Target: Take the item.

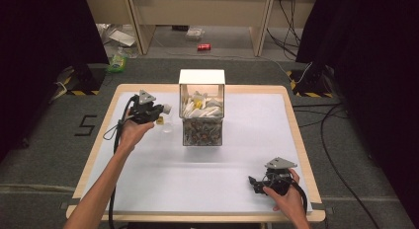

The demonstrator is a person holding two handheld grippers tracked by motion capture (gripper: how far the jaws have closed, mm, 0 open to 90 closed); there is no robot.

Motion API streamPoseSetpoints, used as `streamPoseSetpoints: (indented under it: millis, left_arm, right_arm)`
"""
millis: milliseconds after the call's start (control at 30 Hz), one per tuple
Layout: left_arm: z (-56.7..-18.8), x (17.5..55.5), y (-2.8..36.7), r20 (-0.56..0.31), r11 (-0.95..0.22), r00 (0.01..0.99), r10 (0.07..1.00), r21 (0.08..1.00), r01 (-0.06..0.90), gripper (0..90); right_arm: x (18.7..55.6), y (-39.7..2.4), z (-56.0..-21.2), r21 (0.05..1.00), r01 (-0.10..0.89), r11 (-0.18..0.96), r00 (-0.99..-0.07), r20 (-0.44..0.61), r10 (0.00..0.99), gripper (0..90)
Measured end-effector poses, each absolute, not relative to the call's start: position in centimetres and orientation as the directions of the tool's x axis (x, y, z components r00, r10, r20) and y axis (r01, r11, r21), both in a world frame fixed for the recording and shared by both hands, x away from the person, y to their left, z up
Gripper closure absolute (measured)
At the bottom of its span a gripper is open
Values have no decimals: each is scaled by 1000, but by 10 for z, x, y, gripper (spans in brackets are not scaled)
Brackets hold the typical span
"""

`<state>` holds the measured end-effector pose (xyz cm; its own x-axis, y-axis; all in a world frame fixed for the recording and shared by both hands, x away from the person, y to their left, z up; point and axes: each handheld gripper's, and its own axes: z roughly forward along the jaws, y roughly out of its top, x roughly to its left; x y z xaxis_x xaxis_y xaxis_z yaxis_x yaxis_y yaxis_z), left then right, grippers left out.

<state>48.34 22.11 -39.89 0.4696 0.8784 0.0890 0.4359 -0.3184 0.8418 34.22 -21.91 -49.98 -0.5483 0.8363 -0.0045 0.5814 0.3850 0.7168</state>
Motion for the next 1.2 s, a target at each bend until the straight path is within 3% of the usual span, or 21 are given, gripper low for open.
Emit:
streamPoseSetpoints:
  millis: [833,1200]
  left_arm:
    - [-407,493,214,75,-358,486,871,773,523,815]
    - [-397,487,218,61,-314,468,882,815,486,754]
  right_arm:
    - [342,-219,-500,717,581,386,-549,-5,836,79]
    - [342,-219,-500,717,581,386,-549,-5,836,79]
